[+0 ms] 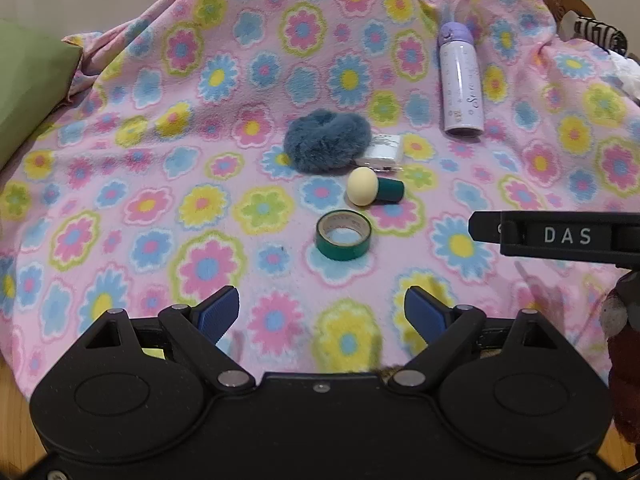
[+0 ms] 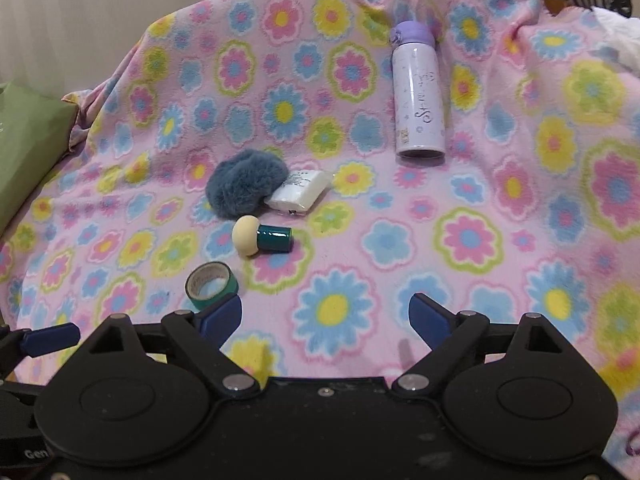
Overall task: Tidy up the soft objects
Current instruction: 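Lift both tools from the basket and move them toward the blanket items, then close the right tool on the white tissue pack while the left tool approaches the blue scrunchie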
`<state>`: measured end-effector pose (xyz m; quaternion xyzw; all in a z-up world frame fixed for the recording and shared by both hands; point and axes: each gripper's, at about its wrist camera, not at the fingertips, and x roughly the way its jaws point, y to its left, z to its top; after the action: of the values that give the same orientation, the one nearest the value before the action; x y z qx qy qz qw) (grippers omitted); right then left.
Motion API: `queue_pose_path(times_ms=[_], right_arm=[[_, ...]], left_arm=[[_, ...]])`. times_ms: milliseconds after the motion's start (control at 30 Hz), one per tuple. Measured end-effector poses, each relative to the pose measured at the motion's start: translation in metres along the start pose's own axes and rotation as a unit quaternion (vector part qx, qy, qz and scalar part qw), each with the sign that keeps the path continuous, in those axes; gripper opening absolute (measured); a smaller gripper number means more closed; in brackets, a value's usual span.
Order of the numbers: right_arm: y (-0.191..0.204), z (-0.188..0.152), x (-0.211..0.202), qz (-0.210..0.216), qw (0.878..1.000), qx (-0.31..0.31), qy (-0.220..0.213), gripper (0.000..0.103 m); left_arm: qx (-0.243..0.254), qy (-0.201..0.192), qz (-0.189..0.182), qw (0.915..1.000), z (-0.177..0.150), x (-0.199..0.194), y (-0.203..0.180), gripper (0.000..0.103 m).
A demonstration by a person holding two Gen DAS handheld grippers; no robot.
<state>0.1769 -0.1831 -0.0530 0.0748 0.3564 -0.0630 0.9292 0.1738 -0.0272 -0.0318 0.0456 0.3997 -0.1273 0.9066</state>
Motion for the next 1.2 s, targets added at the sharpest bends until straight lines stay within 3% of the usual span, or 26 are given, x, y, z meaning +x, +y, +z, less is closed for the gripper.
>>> queue_pose_path(times_ms=[633,1200], right_arm=[[0.005,0.033,0.072,-0.008,1.0,-0.002,0.028,0.09],[0.015,0.07,0.124,-0.026,0.999,-0.023,0.011,0.09]], left_arm=[[-0.002,0.042,0.005,0.9991,0.023,0.062,0.017,0.088],[-0.008,0.052,0.0,0.9986,0.03,0.081,0.023,0.088]])
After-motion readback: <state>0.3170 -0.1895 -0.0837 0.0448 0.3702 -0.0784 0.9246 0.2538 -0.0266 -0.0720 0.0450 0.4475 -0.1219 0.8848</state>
